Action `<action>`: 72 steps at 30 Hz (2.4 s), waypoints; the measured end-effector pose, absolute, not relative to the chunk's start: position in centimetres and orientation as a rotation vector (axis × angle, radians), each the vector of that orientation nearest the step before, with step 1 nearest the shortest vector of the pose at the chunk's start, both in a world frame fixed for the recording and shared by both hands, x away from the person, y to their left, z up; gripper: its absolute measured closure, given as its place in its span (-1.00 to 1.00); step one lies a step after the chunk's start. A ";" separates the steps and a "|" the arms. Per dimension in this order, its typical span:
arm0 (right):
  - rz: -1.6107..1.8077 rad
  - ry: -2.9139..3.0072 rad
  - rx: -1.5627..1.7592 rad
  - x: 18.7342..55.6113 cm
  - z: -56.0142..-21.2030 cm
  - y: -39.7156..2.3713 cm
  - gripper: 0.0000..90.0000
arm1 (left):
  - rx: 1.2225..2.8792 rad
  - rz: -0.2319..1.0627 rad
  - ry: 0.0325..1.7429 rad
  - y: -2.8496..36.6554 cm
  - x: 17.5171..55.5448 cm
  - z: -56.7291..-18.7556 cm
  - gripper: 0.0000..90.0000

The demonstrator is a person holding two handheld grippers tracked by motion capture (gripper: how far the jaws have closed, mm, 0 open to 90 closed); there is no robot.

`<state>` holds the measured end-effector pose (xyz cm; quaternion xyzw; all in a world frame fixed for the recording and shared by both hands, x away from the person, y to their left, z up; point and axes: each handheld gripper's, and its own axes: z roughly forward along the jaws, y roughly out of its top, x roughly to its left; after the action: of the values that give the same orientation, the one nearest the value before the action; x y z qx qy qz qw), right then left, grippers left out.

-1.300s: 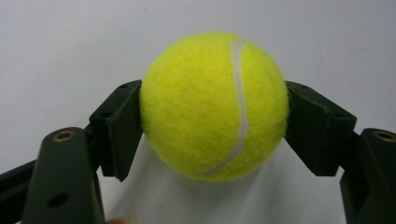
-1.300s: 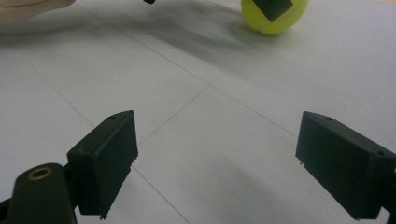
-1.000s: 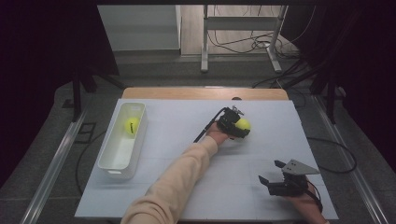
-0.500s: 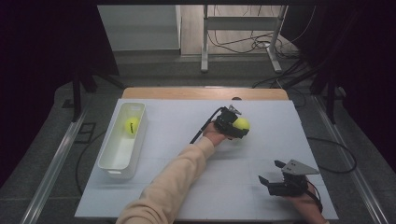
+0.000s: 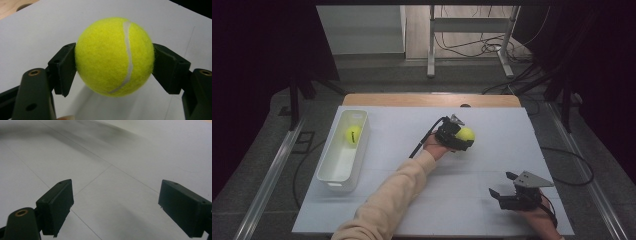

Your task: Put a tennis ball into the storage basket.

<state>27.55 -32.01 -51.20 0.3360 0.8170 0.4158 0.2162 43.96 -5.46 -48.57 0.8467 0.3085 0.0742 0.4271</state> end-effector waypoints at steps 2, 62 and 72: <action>1.152 2.264 0.931 27.6 -51.2 -32.0 -0.71 | 2.120 0.190 0.758 -5.3 43.7 -48.4 -0.42; 1.147 2.265 0.933 27.5 -51.2 -32.0 -0.71 | 2.039 0.158 0.740 -2.0 40.7 -47.3 -0.42; 1.148 2.264 0.933 27.5 -51.2 -32.0 -0.71 | 2.028 0.161 0.749 -1.1 40.5 -47.4 -0.42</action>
<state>27.52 -32.01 -51.20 0.3370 0.8171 0.4144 0.2170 40.54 -1.11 -47.38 0.8268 0.3052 0.0657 0.4678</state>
